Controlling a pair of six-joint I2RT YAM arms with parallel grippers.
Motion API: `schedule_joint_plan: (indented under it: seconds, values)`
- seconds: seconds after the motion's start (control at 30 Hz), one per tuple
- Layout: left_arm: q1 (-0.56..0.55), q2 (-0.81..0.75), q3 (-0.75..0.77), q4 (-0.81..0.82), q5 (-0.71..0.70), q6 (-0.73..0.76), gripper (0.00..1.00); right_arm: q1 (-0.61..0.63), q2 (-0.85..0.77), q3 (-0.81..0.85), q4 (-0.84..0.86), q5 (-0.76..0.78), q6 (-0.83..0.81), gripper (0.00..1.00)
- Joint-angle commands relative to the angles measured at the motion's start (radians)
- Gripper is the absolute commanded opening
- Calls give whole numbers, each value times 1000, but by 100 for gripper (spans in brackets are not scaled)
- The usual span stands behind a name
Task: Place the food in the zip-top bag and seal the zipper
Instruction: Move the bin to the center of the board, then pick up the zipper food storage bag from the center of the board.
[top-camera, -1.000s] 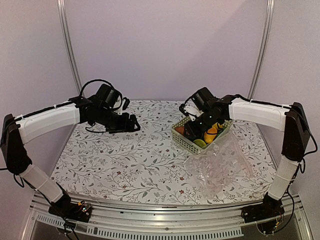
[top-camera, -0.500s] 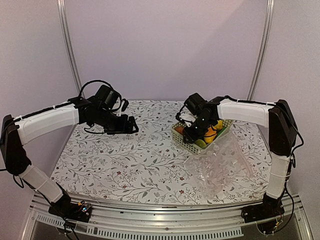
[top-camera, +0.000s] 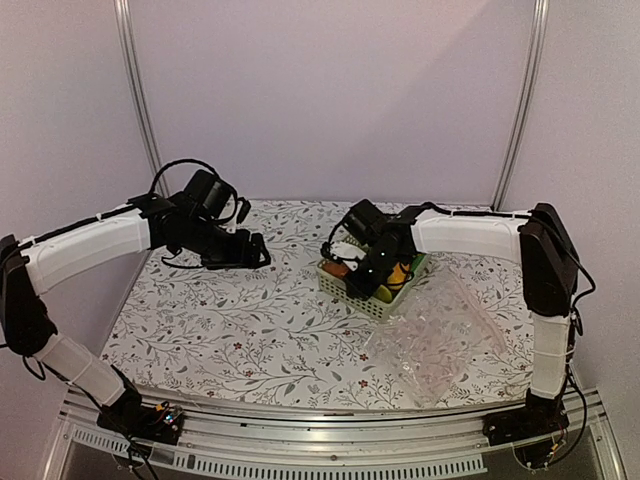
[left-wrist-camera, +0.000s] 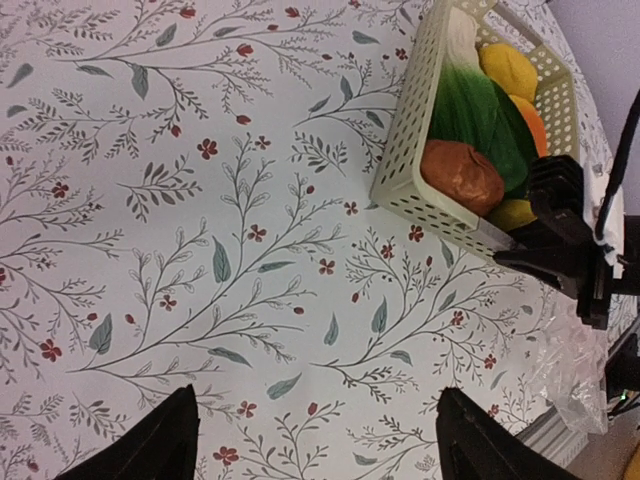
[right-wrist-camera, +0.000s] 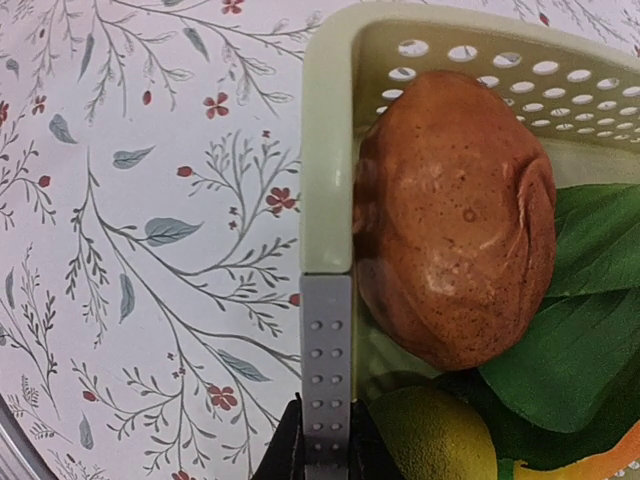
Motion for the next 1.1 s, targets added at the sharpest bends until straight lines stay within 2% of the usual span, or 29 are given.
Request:
schedule_joint_plan:
  seconds: [0.0, 0.23, 0.3, 0.37, 0.47, 0.57, 0.67, 0.8, 0.93, 1.07]
  values:
    - [9, -79, -36, -22, -52, -42, 81, 98, 51, 65, 77, -73, -82, 3]
    - [70, -103, -75, -20, -63, -74, 82, 274, 133, 226, 70, -120, -59, 2]
    - [76, -100, -87, -15, -63, -80, 82, 310, 169, 282, 61, -144, -40, 5]
    - [79, -94, -94, -11, -63, -85, 82, 320, 191, 306, 51, -157, -17, 21]
    - [81, -76, -97, -9, -62, -88, 81, 319, 156, 291, 42, -132, -3, 40]
    - [90, -43, -94, -13, -76, -89, 81, 302, 53, 246, 35, -122, 3, 48]
    - [93, -5, -68, -37, -110, -99, 80, 245, -66, 175, 35, -147, 42, 49]
    - [90, 21, -43, -16, -85, -88, 78, 113, -215, 20, 57, -117, 110, 47]
    - [81, 46, -17, -17, -76, -85, 78, -92, -339, -157, 65, -45, 208, 40]
    - [57, 61, 19, 36, -7, -54, 77, -291, -453, -290, 52, 56, 298, 33]
